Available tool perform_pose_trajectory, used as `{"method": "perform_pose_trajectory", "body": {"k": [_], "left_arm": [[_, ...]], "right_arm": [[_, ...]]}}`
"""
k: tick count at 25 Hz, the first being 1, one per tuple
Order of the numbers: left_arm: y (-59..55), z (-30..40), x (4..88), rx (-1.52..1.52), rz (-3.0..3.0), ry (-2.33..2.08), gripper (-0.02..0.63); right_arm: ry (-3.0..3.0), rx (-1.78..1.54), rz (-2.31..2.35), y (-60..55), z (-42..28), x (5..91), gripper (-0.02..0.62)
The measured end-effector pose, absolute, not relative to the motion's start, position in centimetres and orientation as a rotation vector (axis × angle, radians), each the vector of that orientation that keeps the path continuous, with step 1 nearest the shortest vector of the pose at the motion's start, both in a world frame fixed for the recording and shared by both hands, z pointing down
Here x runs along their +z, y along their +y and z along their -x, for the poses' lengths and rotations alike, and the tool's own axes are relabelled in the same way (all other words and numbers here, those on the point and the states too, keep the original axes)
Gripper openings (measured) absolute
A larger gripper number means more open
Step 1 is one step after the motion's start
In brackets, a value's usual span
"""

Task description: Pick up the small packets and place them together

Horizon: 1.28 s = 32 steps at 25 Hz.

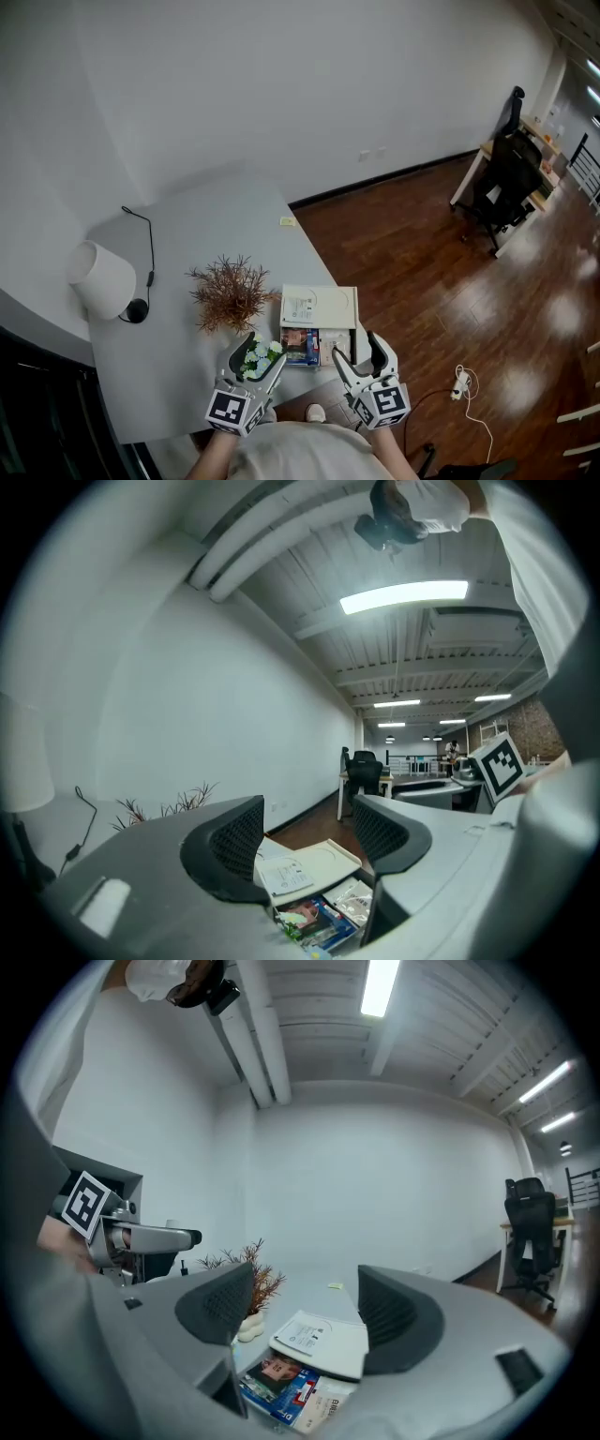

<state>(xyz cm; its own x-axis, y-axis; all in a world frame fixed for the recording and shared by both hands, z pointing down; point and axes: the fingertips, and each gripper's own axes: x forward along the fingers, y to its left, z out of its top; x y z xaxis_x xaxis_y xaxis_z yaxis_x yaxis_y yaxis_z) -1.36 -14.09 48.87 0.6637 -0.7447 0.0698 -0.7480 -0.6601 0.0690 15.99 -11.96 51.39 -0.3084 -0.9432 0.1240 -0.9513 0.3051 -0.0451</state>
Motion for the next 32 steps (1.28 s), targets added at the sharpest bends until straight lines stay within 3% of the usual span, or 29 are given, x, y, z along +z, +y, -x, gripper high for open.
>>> {"method": "perform_pose_trajectory", "body": {"k": [5, 17, 27, 30, 32], "left_arm": [[-13.9, 1.9, 48.9, 0.022, -2.759, -1.28, 0.304], [-12.2, 5.9, 49.6, 0.028, -2.66, -1.45, 0.304], [-11.4, 8.5, 49.9, 0.05, -2.617, -1.508, 0.304], [-11.5, 8.8, 50.1, 0.05, -2.618, -1.504, 0.304], [-11.6, 8.7, 50.1, 0.051, -2.627, -1.491, 0.304]], "right_arm": [[-2.447, 0.17, -1.625, -12.6, -14.5, 54.1, 0.345], [-2.109, 0.509, -0.974, -16.3, -7.5, 76.1, 0.342], [-1.971, 0.471, -0.858, -19.1, -4.8, 79.3, 0.331], [-1.964, 0.396, -0.862, -19.0, -4.9, 78.9, 0.218], [-1.96, 0.348, -0.864, -19.1, -5.0, 78.8, 0.186]]}}
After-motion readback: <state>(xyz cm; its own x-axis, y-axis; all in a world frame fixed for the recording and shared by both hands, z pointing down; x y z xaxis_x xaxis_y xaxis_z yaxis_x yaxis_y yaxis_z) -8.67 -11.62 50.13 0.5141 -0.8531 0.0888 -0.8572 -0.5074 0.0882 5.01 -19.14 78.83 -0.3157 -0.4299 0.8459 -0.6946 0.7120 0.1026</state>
